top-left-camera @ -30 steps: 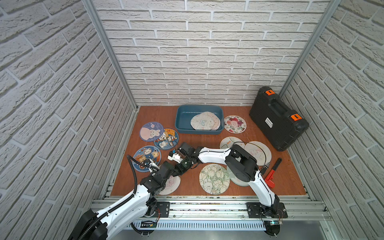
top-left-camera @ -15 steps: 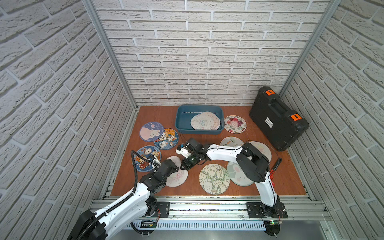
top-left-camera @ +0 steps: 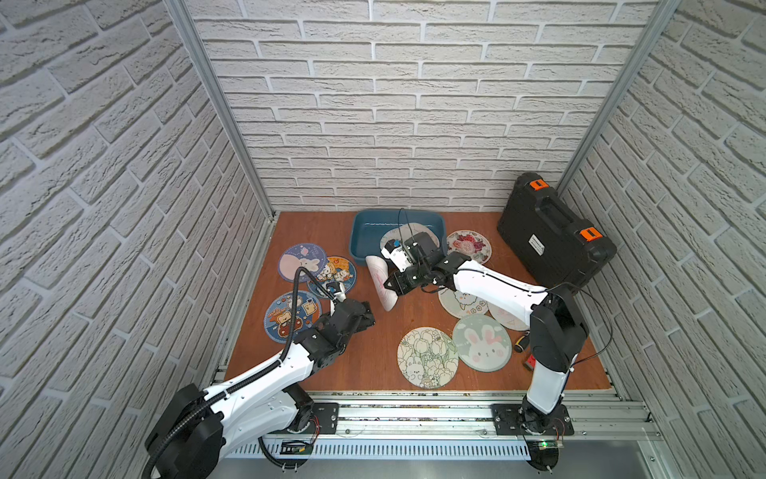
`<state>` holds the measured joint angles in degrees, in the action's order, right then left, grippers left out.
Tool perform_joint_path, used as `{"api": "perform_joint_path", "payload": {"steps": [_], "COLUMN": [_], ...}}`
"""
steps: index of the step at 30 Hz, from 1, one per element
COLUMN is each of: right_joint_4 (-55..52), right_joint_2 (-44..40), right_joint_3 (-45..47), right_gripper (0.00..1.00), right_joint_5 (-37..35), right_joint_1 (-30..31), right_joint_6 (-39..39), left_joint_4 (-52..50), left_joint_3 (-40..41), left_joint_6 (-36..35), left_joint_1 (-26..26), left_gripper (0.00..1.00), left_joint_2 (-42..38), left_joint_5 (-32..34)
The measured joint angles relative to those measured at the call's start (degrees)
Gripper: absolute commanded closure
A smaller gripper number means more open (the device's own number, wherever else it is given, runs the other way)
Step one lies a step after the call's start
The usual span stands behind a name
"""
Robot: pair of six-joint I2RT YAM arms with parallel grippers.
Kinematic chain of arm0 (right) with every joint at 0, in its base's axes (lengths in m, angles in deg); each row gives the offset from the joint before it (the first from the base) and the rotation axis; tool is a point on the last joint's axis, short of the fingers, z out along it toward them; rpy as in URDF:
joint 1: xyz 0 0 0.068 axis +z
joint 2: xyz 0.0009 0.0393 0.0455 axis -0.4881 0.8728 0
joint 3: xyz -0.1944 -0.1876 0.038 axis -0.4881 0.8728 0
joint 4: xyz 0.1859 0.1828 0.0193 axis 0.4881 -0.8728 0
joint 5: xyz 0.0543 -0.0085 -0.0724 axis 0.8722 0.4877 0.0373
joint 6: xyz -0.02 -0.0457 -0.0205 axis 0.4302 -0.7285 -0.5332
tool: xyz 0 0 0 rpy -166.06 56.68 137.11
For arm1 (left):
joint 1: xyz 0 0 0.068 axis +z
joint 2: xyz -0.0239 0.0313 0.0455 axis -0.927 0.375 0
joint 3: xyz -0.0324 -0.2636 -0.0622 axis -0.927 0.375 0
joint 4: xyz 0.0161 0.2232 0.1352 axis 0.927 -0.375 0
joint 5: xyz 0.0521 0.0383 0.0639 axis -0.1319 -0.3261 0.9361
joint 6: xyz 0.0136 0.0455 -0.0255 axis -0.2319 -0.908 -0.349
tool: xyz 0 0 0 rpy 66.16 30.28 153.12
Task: Put the coasters into the storage box
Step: Pick up the coaster from the center of the board, then place the coaster in the storage box.
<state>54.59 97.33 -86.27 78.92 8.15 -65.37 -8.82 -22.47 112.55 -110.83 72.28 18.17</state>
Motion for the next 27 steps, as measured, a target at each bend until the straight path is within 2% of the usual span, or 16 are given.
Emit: {"api": "perform_joint_path", "payload": {"steps": [12, 20, 27], "right_joint_4": [4.59, 6.95, 7.65], "right_joint_2": [1.99, 16.59, 24.52], "right_joint_3": [-9.53, -19.89, -22.56], "right_gripper": [0.94, 0.94, 0.94], "right_joint_5": [-7.74, -9.35, -11.72], "right_joint_1": [-7.06, -10.19, -12.46], "right_joint_6": [0.07, 1.05, 3.85], "left_joint_4": [6.47, 10.51, 11.37], "left_joint_3": [-8.13, -9.09, -9.09], "left_joint_6": [-7.82, -10.51, -11.54], "left_joint_1": [-5.53, -6.40, -6.40], "left_gripper": [0.02, 0.02, 0.02], "left_joint_2": [16.37, 19.34, 19.32], "left_joint_5": [-1.90, -2.82, -2.71]}}
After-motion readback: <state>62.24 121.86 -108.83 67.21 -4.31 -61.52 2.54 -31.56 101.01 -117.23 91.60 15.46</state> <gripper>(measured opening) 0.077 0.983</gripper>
